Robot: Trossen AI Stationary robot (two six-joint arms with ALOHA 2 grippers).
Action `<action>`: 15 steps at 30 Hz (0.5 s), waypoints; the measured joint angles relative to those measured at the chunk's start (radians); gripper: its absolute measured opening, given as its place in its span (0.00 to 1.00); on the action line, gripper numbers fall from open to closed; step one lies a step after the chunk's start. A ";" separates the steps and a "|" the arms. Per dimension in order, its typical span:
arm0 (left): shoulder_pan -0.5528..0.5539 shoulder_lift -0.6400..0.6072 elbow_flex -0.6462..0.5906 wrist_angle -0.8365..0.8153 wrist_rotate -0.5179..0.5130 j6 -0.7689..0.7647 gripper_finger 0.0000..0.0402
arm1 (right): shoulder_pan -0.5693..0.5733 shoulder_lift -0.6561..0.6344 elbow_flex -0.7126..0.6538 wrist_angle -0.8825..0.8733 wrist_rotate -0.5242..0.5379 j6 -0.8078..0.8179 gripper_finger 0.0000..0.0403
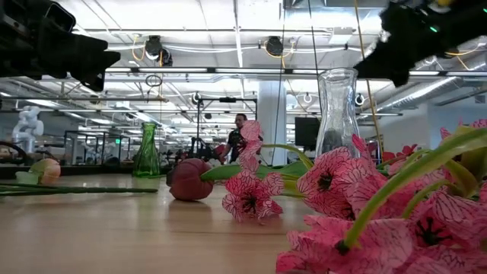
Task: Sort flowers into vase by color
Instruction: Put the top orange flower into the transparent vase
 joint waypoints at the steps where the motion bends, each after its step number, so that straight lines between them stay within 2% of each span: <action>1: 0.000 0.000 0.000 0.000 0.000 0.000 0.38 | 0.000 0.058 0.057 -0.032 0.026 0.034 0.00; 4: 0.000 0.000 0.000 0.000 0.000 0.000 0.38 | 0.000 0.230 0.245 -0.190 0.103 0.209 0.00; 8: 0.000 0.000 0.000 0.000 0.000 0.000 0.38 | -0.012 0.440 0.508 -0.505 0.160 0.552 0.00; 12: 0.000 0.000 0.000 0.000 0.000 0.000 0.38 | -0.062 0.606 0.735 -0.920 0.069 1.075 0.00; 15: 0.000 0.000 0.000 0.000 0.000 0.000 0.38 | -0.083 0.698 0.826 -1.127 -0.027 1.332 0.00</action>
